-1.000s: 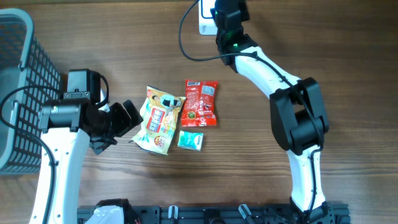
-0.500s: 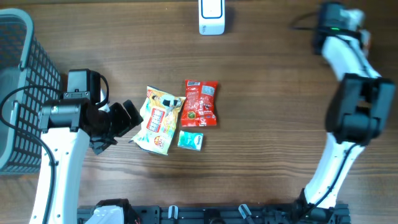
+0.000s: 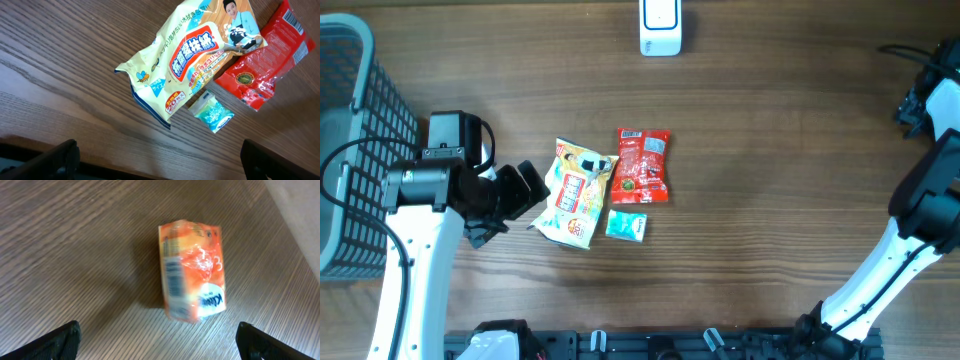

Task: Scan the item barcode

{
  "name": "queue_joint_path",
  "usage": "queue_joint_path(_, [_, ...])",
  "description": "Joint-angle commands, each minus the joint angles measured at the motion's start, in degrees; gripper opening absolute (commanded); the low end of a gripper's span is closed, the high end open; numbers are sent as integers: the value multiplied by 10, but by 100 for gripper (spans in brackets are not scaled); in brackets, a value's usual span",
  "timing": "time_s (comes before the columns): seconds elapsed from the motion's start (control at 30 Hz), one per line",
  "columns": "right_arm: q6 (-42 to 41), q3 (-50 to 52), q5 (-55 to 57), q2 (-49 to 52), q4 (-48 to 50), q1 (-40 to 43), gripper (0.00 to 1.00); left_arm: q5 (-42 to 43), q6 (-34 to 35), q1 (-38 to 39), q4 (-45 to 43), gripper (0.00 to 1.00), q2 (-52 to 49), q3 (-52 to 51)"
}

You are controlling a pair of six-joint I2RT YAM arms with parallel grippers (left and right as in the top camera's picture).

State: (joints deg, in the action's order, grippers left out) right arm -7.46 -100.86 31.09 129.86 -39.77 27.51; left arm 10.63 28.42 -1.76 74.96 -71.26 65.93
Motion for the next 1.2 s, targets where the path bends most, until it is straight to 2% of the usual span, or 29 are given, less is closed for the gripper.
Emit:
queue_joint_path(0.0, [-50, -4, -59, -106, -4, -7, 100, 7, 5, 2, 0, 100, 0, -2])
queue_joint_path(0.1, [-50, -4, -260, -187, -5, -7, 100, 7, 5, 2, 0, 100, 0, -2])
queue_joint_path(0.17, [-67, -4, -716, -262, -48, -12, 100, 7, 5, 2, 0, 100, 0, -2])
queue_joint_path(0.23, [-54, -4, -890, -269, -94, -37, 100, 7, 5, 2, 0, 100, 0, -2])
queue_joint_path(0.27, [-41, -4, -916, -269, -113, -50, 100, 7, 5, 2, 0, 100, 0, -2])
queue_joint_path(0.3, [-9, -1, -924, -269, -150, -80, 100, 7, 5, 2, 0, 100, 0, -2])
queue_joint_path(0.37, [42, 17, -860, -269, -187, -147, 100, 7, 5, 2, 0, 100, 0, -2])
queue_joint_path(0.47, [36, 71, -726, -265, -195, -276, 100, 7, 5, 2, 0, 100, 0, -2])
queue_joint_path(0.6, [19, 142, -668, -262, -183, -423, 99, 7, 5, 2, 0, 100, 0, -2])
queue_joint_path(0.73, [37, 162, -553, -262, -207, -524, 100, 7, 5, 2, 0, 100, 0, -2])
queue_joint_path(0.83, [64, 162, -544, -262, -219, -582, 100, 7, 5, 2, 0, 100, 0, -2])
queue_joint_path(0.93, [72, 162, -544, -262, -210, -621, 90, 7, 5, 2, 0, 100, 0, -2])
queue_joint_path(0.97, [85, 168, -544, -262, -198, -651, 79, 7, 5, 2, 0, 100, 0, -2])
queue_joint_path(1.03, [90, 182, -543, -262, -179, -671, 69, 7, 5, 2, 0, 100, 0, -2])
queue_joint_path(1.17, [87, 244, -538, -261, -105, -695, 66, 7, 5, 2, 0, 100, 0, -2])
